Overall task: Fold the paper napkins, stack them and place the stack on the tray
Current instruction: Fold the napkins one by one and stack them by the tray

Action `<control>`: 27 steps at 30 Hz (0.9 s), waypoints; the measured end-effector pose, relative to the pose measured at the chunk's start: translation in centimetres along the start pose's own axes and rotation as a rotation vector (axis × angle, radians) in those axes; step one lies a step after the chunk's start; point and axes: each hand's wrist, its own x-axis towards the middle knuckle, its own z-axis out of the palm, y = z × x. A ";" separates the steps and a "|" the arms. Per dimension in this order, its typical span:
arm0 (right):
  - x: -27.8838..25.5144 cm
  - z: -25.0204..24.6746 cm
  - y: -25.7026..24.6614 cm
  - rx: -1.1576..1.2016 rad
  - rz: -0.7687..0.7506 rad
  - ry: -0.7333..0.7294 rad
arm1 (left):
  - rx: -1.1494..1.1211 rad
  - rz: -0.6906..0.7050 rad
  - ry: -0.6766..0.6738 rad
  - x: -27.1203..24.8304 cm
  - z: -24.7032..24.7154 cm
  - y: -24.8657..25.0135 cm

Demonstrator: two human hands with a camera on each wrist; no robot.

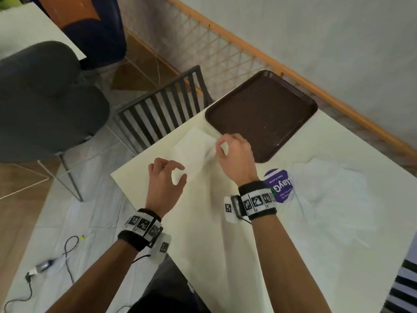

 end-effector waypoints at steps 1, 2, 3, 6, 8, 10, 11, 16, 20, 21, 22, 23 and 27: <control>-2.1 -1.3 0.7 0.005 -0.001 0.010 | -0.030 0.017 -0.032 -0.9 0.3 0.8; -4.1 -2.2 1.8 0.012 0.007 0.016 | -0.061 0.034 -0.068 -1.7 0.7 1.6; -6.4 -3.4 3.0 0.011 0.031 0.021 | -0.093 0.058 -0.112 -2.8 1.4 2.8; -12.7 -6.1 7.7 -0.051 0.135 0.058 | -0.149 0.108 -0.263 -5.8 4.3 6.1; -16.3 -7.7 11.2 -0.106 0.287 0.045 | -0.147 0.125 -0.379 -7.6 6.9 8.4; -19.5 -8.9 14.4 -0.174 0.470 -0.020 | -0.122 0.124 -0.478 -9.0 9.5 10.3; -20.9 -9.3 15.6 -0.208 0.540 -0.069 | -0.105 0.120 -0.514 -9.5 10.7 11.0; -25.5 -7.6 16.6 -0.249 0.562 -0.168 | -0.028 0.096 -0.599 -12.5 15.1 14.5; -26.3 -5.5 15.6 -0.214 0.476 -0.137 | -0.043 0.048 -0.602 -14.1 16.7 16.1; -26.3 -5.3 15.5 -0.211 0.451 -0.152 | -0.061 0.036 -0.584 -14.2 16.9 16.2; -26.4 -5.0 15.6 -0.197 0.426 -0.148 | -0.076 0.021 -0.570 -14.1 16.9 16.3; -26.3 -5.1 15.5 -0.162 0.429 -0.147 | -0.091 0.005 -0.559 -13.8 16.8 16.5; -26.4 -6.0 15.8 -0.078 0.462 -0.066 | -0.167 -0.074 -0.548 -12.6 15.6 16.1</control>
